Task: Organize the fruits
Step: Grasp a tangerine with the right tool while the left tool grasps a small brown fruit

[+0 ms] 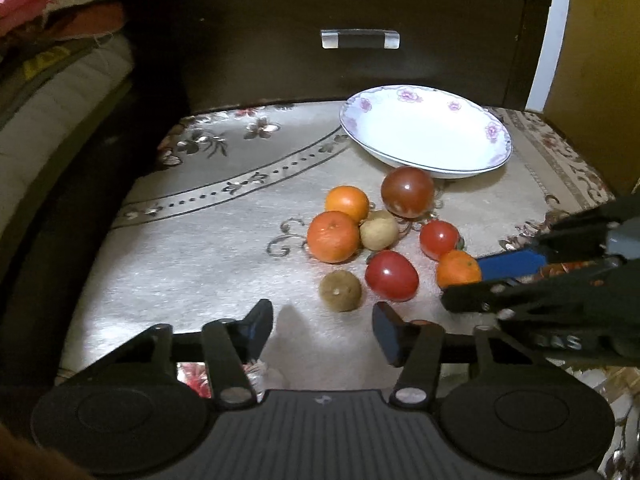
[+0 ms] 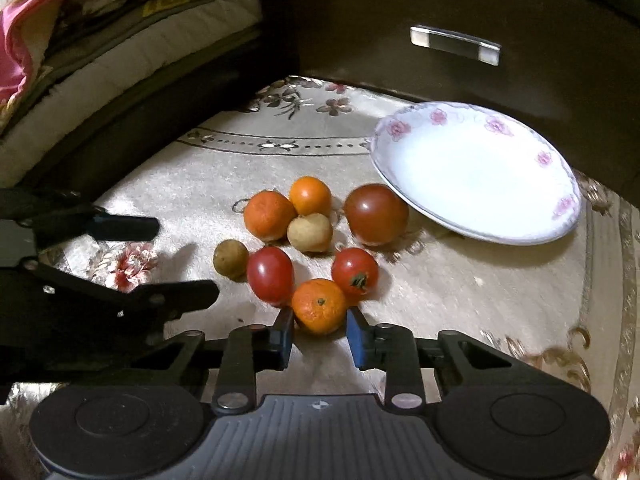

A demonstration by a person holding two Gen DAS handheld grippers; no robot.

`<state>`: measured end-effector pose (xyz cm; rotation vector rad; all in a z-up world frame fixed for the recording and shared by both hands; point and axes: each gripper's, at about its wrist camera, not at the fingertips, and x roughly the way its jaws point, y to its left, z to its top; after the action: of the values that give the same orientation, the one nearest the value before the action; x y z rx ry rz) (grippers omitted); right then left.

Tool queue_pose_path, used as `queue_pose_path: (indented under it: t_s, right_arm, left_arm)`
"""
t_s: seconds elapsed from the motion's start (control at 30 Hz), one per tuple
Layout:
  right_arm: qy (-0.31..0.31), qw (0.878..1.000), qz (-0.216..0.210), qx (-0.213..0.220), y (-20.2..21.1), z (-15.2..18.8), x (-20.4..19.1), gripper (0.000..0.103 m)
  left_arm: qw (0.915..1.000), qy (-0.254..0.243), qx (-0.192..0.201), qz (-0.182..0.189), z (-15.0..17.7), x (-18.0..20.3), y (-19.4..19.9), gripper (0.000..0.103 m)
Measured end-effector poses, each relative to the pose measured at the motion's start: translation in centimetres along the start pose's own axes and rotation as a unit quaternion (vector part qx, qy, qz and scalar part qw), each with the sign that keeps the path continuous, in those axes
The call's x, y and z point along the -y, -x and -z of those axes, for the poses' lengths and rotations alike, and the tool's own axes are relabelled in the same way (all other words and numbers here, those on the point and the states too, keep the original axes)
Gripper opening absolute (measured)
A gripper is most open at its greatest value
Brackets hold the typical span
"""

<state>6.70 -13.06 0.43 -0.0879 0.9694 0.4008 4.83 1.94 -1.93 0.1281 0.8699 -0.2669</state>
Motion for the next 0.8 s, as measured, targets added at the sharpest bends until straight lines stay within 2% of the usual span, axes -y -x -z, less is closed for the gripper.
queue_pose_path:
  t_s: [0.33, 0.4, 0.53, 0.8]
  right_arm:
    - [-0.03, 0.999, -0.01, -0.009, 1.2, 1.4, 1.3, 0.025]
    - [-0.032, 0.999, -0.011, -0.009, 1.3, 1.5, 1.5, 0.025]
    - [-0.036, 0.999, -0.006, -0.01, 1.4, 1.5, 1.7, 0.025]
    - [-0.037, 0.999, 0.001, -0.008, 1.4, 1.3, 1.7, 0.025]
  left_arm:
    - [0.9999, 0.005, -0.009, 0.0, -0.8, 1.0, -2.1, 0.046]
    - [0.9999, 0.007, -0.01, 0.004, -0.9, 1.1, -2.1, 0.039]
    - [0.9998, 0.009, -0.011, 0.011, -0.8, 1.0, -2.1, 0.032]
    - [0.9996, 0.0, -0.015, 0.025, -0.7, 1.5, -1.7, 0.031]
